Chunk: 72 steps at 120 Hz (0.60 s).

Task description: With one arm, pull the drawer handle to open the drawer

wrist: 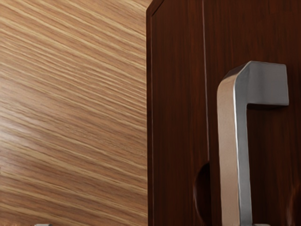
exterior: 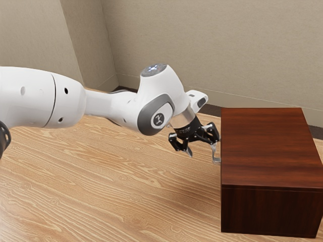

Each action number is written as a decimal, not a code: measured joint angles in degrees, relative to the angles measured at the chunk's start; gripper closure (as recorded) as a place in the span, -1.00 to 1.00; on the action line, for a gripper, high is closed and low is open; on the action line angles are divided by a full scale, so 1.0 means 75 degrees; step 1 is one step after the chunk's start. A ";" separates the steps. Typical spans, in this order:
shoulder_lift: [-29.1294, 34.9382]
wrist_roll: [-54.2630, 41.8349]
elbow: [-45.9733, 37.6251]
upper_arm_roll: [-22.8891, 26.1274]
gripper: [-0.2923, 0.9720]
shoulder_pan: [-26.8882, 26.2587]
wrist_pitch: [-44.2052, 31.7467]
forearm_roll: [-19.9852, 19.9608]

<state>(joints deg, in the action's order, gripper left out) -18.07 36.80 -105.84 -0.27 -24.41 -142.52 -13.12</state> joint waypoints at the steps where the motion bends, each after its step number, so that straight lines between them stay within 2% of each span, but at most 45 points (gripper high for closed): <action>1: 0.0000 0.0000 -0.0001 0.0000 -0.26 0.0001 0.0003 0.0000; 32: 0.0098 -0.0005 -0.0302 -0.0024 -0.24 0.0067 0.0053 0.0007; 72: 0.0948 -0.0049 -0.1289 -0.0105 -0.23 0.0179 0.0070 0.0014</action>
<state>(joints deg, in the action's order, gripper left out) -10.96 36.43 -115.51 -1.06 -23.06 -141.99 -13.02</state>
